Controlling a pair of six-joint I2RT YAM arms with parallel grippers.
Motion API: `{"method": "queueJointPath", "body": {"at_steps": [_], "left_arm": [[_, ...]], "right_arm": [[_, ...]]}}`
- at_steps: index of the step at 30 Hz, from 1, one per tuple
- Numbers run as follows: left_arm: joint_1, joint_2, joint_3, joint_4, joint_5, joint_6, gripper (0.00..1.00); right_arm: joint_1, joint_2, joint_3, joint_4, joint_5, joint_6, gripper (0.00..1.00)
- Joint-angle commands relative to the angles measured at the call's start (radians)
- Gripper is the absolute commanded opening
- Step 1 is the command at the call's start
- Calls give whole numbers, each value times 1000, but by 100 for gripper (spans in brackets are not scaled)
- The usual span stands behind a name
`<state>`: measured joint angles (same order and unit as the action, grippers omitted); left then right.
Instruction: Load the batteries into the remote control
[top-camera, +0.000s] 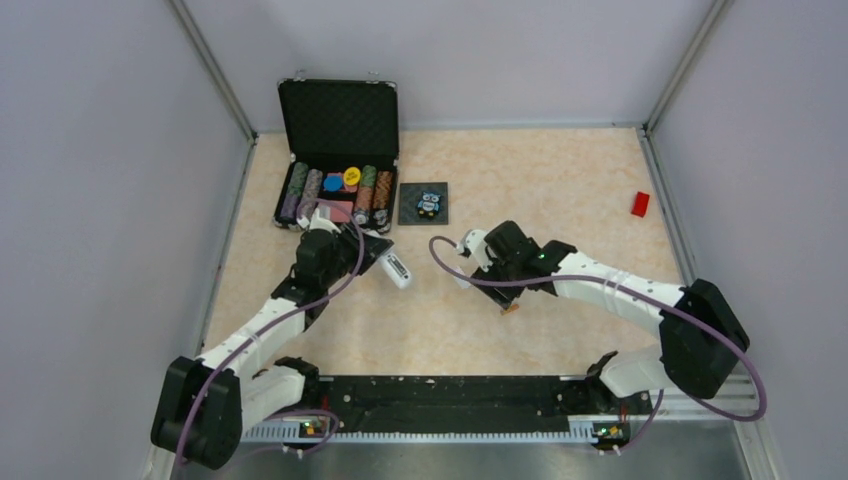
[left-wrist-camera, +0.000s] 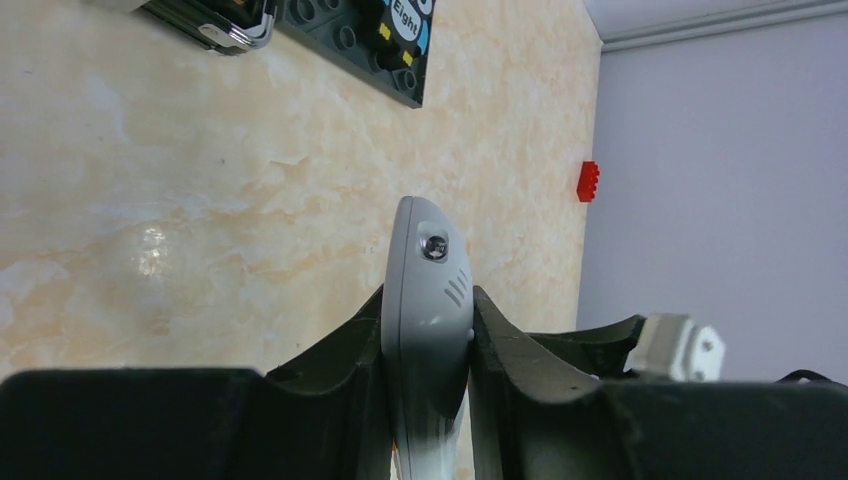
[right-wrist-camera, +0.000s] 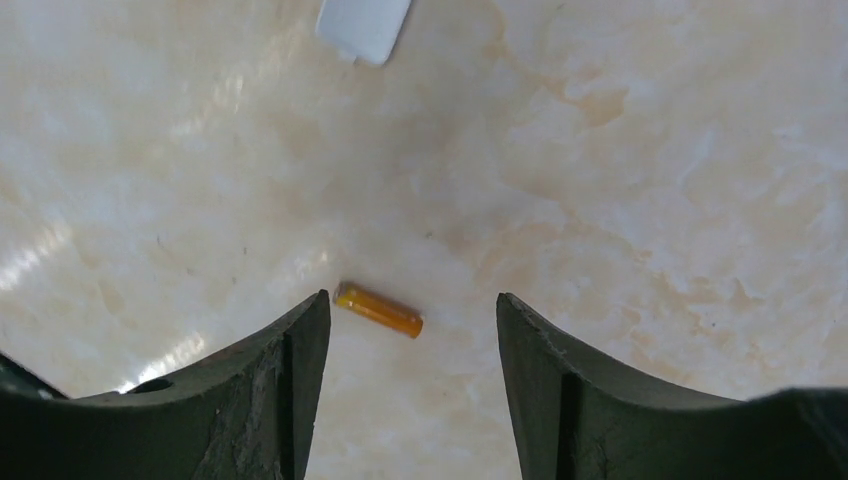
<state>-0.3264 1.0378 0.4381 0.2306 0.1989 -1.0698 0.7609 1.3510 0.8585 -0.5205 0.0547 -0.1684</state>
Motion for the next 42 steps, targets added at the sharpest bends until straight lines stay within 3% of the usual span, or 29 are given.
{"method": "queueJointPath", "body": {"at_steps": [1,15,22,36,42], "left_arm": [[15,-18,43,23,-2,21,0],[64,18,57,23,23,26,0],[77,50,73,32,36,33,0],[86,92,86,57,57,28,0],[86,129,95,75,101,21,0]], "right_arm": [[-6,20,19,-166,-107,-347,61],[-19,107,-27,-139,-208,-523,60],[-52,140,-40,-123,-181,-556,56],[-81,188,-77,-38,-222,-543,24],[-81,189,-64,-32,-298,-481,0]]}}
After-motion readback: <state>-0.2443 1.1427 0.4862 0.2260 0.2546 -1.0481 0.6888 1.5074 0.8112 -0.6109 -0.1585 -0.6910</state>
